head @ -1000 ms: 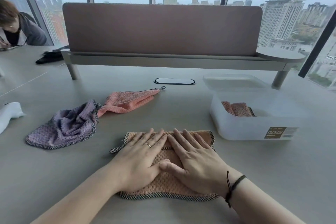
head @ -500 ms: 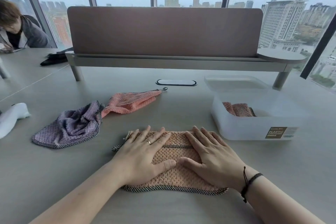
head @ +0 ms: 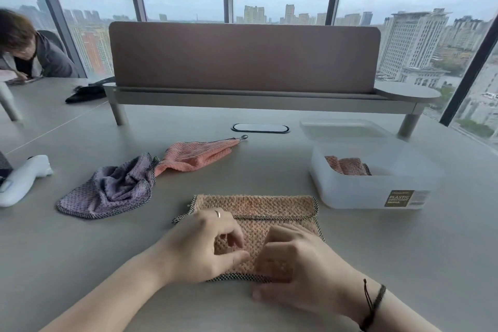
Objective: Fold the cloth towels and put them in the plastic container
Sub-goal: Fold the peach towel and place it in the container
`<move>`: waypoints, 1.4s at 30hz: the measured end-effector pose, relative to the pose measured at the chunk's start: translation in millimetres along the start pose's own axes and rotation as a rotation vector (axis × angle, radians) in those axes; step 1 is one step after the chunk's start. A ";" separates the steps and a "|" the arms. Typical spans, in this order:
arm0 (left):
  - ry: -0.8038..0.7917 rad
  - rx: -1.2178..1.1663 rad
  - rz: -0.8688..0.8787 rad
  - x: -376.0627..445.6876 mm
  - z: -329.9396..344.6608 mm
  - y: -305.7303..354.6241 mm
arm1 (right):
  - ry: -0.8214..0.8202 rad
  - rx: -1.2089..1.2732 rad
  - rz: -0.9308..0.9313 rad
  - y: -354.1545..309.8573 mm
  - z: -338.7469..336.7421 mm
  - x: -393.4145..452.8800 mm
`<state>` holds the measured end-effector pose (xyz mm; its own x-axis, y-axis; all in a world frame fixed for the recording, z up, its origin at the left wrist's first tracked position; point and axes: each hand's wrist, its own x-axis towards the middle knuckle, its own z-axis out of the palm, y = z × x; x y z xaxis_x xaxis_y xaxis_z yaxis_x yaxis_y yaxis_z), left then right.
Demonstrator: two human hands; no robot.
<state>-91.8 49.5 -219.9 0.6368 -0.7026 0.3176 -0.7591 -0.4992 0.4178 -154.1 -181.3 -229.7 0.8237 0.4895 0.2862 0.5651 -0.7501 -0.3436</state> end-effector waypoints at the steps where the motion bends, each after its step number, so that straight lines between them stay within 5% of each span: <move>1: -0.073 -0.012 -0.005 -1.6 -0.3 3.7 | -0.022 0.009 -0.015 -2.0 2.3 0.4; 8: -0.206 0.150 0.012 -1.3 -3.4 15.7 | -0.042 0.076 0.055 -4.1 3.8 5.7; 16: -0.116 0.060 -0.154 -4.3 -9.6 13.0 | -0.024 0.327 0.269 -12.4 -10.4 1.7; 23: 0.003 -0.128 -0.317 -3.6 -23.8 -3.0 | 0.141 -0.081 0.222 -13.3 -6.6 -12.8; 31: 0.189 -0.026 -0.408 -4.7 -13.5 -18.4 | 0.307 0.250 0.528 19.8 -29.6 -13.6; 42: 0.200 0.194 -0.351 -6.0 -5.5 -26.3 | 0.324 0.010 0.599 31.5 -12.1 -12.3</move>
<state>-75.0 69.5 -228.1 0.8594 -0.3712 0.3517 -0.4916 -0.7890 0.3685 -147.0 -216.4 -233.2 0.9401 -0.1681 0.2966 0.0175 -0.8451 -0.5344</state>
